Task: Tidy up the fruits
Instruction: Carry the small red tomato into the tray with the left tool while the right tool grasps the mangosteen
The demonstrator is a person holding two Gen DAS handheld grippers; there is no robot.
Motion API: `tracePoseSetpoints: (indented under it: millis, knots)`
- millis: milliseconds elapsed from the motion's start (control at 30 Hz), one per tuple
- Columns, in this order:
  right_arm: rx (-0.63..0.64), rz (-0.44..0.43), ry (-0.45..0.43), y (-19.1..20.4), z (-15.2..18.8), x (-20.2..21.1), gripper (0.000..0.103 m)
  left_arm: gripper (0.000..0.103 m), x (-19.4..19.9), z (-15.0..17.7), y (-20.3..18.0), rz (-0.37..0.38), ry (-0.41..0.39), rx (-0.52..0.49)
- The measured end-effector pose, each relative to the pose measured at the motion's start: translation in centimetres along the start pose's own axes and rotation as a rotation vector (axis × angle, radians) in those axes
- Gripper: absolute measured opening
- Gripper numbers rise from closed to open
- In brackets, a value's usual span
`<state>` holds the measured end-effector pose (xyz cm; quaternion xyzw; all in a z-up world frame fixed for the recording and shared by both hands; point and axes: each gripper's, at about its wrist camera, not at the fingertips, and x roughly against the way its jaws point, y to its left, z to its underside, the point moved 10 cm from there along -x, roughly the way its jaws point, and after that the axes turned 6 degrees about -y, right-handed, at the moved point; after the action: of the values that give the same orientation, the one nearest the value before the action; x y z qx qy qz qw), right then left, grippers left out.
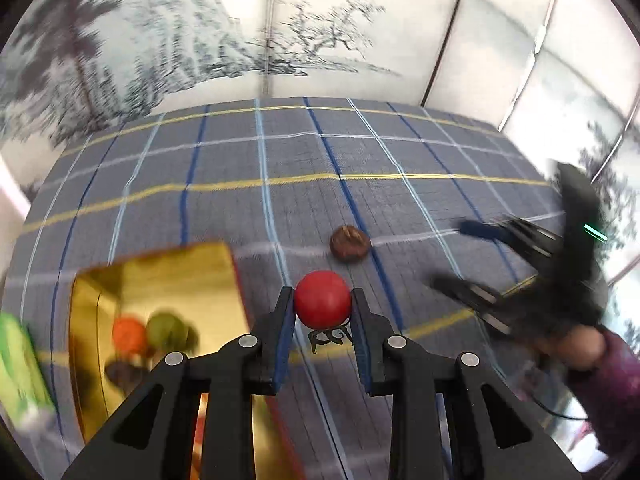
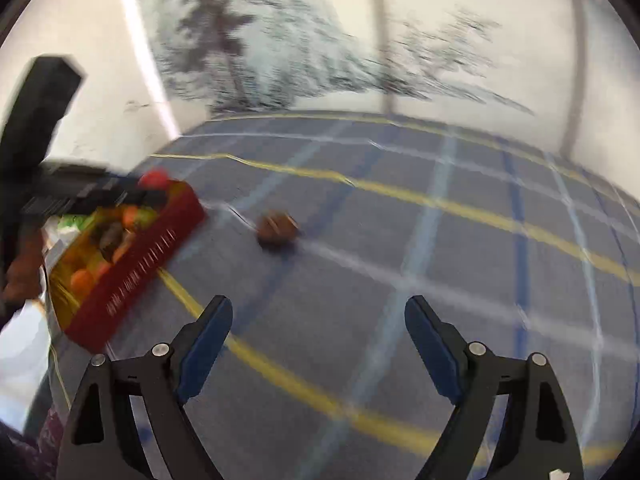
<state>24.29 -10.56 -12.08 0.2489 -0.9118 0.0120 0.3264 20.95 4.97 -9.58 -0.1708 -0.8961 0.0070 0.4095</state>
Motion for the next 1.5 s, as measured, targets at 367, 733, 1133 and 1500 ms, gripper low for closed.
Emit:
tracePoseSetpoints:
  millis: [367,733,1133,1500]
  knots:
    - [0.073,0.006,0.133,2.0,-1.0,-10.1,0.075,0.028,8.6,5.0,5.8,-0.141,-0.075,0.134]
    - [0.027,0.051,0.048,3.5,1.7,-2.7,0.038,0.028,12.1,10.2,9.6,-0.237,-0.111,0.195]
    - [-0.095,0.193,0.035,-0.8,6.4,1.6,0.039,0.028,10.9,10.8,10.5,-0.285,-0.121,0.170]
    - [-0.104,0.209,0.049,-1.1,6.5,1.4,0.039,0.028,7.0,11.3,13.8,-0.327,-0.079,0.174]
